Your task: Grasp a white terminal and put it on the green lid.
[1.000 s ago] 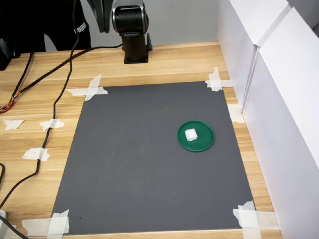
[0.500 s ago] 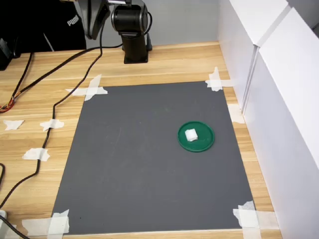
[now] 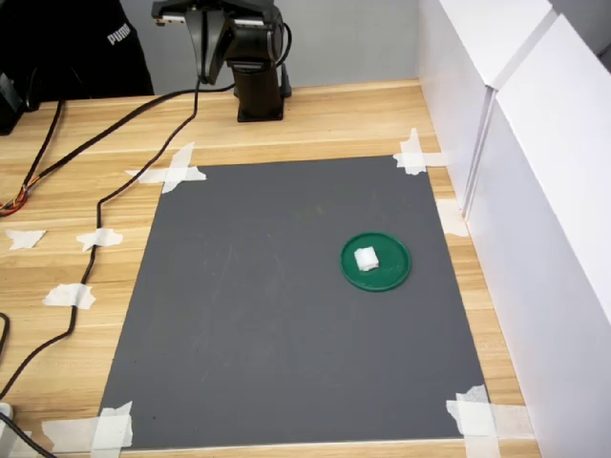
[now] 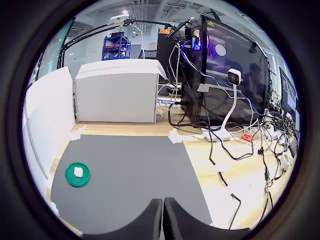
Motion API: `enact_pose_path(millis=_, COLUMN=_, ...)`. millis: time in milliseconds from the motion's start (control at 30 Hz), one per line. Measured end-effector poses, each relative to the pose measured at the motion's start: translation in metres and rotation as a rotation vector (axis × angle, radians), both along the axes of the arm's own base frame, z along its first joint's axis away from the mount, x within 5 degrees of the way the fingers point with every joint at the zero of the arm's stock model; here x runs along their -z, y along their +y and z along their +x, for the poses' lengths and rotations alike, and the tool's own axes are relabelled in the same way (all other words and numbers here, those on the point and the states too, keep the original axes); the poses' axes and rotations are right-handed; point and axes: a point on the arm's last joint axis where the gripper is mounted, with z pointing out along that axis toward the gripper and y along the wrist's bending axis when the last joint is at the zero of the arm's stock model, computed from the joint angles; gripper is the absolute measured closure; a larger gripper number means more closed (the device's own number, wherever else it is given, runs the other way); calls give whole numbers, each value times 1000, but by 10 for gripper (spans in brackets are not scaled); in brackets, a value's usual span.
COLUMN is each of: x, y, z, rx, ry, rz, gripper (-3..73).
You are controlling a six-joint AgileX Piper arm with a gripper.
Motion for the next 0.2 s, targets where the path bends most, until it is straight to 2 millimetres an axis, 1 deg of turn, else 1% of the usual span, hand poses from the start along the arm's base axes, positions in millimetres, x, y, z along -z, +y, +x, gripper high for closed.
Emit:
enact_pose_path(millis=100, x=5, y=1, z=-4, rx=0, ry=-14, rz=-1, gripper=711)
enact_pose_path(millis=200, x=5, y=1, z=-7, rx=0, ry=-39, rz=-5, gripper=711)
